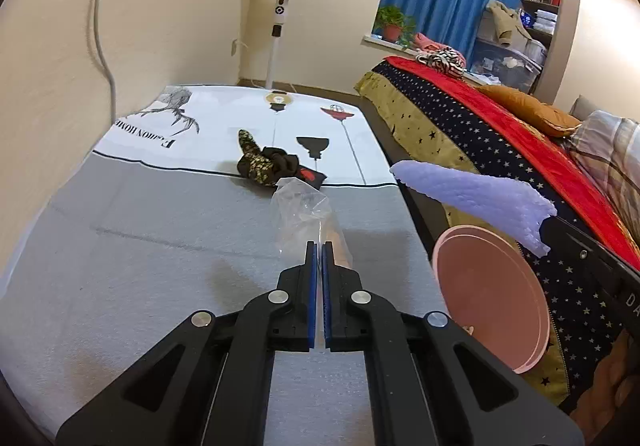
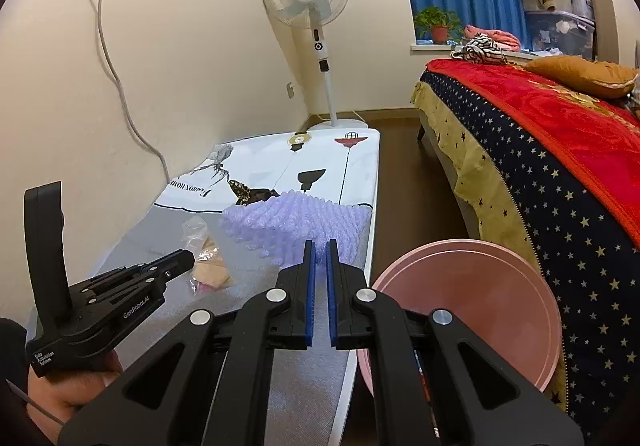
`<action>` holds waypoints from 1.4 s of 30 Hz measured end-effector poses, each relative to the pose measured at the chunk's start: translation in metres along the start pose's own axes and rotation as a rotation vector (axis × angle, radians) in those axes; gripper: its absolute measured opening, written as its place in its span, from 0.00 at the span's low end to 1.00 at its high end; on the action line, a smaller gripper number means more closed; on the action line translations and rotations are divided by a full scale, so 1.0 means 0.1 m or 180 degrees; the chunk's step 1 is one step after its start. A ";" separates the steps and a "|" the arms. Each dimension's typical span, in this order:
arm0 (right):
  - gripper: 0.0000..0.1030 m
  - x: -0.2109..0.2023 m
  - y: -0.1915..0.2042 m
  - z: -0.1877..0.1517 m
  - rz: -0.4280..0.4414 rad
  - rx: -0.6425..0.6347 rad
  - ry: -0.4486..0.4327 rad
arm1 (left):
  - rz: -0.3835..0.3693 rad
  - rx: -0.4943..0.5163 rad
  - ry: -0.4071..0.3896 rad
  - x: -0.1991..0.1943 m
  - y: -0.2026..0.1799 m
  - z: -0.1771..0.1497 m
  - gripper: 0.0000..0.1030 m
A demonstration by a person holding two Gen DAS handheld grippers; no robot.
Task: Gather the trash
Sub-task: 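Carry the foam net and clear bag over the pink bin and release both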
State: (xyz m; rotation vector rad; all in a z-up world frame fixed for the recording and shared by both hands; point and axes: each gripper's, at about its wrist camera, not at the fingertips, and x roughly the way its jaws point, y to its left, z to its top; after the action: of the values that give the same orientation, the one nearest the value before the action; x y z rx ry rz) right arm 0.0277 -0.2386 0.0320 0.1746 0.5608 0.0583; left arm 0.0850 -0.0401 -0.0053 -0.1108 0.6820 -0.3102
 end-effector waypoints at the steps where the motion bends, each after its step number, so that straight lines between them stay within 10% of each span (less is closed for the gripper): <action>1: 0.05 -0.01 0.00 0.00 -0.0004 0.0002 -0.0007 | -0.0010 0.0005 -0.0009 -0.01 -0.01 0.00 0.02; 42: 0.05 -0.37 -0.67 0.05 -0.0556 0.0411 -0.0180 | -0.0583 0.0364 0.0030 0.26 -0.94 -0.08 0.02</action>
State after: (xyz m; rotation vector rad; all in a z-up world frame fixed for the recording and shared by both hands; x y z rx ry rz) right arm -0.0004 -0.3091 0.0436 0.2513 0.5216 -0.1524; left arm 0.0758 -0.1376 -0.0088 -0.0629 0.6632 -0.5249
